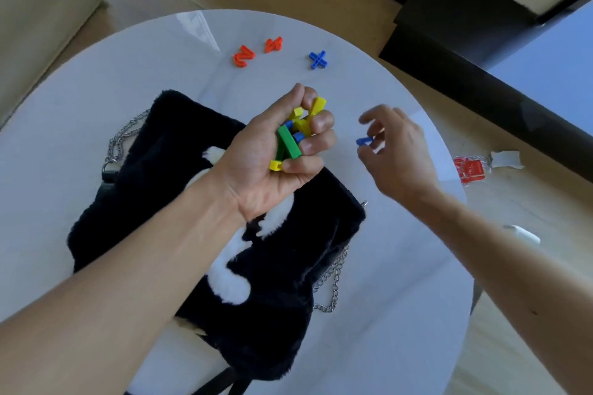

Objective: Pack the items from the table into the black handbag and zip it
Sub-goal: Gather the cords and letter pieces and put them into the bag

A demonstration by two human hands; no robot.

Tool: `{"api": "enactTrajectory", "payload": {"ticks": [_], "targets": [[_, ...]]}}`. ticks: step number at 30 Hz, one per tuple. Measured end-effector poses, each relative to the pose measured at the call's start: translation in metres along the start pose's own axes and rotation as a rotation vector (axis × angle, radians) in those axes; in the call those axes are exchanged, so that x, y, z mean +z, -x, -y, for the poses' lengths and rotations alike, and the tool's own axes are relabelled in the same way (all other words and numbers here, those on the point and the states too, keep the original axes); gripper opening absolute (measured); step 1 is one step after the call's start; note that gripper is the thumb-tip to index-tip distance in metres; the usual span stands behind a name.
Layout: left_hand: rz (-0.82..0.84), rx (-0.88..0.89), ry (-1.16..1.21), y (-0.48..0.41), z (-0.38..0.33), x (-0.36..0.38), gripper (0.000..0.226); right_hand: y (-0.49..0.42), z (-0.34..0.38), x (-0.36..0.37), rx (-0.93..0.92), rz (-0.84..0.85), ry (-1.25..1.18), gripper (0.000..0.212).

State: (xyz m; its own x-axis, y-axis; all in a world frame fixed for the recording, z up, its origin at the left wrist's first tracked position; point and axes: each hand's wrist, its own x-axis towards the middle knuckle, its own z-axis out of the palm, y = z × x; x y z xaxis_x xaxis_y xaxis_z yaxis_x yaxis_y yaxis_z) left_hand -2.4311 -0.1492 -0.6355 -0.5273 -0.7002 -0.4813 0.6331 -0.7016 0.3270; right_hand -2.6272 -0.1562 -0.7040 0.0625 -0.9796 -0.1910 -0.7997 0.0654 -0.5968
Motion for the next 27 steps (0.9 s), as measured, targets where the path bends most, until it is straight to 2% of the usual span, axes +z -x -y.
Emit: {"api": "enactTrajectory", "payload": {"ticks": [5,10,15,19,22,25,27], "targets": [[-0.04,0.04,0.022,0.024,-0.012,-0.018,0.016,-0.117,0.057,0.025,-0.058,-0.022,0.128,0.053],[-0.096,0.042,0.145,0.046,-0.02,-0.039,0.021,-0.157,0.066,0.052,-0.044,0.048,0.419,0.045],[-0.23,0.095,0.264,0.054,-0.028,-0.049,0.029,-0.156,0.058,0.054,-0.049,0.018,0.389,0.017],[-0.312,0.109,0.318,0.05,-0.038,-0.05,0.032,-0.149,0.056,0.045,-0.026,0.023,0.379,0.01],[-0.359,0.089,0.311,0.044,-0.044,-0.047,0.031,-0.145,0.056,0.039,-0.013,0.057,0.38,0.014],[-0.373,0.067,0.293,0.04,-0.05,-0.043,0.029,-0.146,0.057,0.036,0.069,0.076,0.333,0.031],[-0.378,0.06,0.278,0.039,-0.051,-0.043,0.029,-0.146,0.059,0.035,0.143,0.061,0.305,0.025]]}}
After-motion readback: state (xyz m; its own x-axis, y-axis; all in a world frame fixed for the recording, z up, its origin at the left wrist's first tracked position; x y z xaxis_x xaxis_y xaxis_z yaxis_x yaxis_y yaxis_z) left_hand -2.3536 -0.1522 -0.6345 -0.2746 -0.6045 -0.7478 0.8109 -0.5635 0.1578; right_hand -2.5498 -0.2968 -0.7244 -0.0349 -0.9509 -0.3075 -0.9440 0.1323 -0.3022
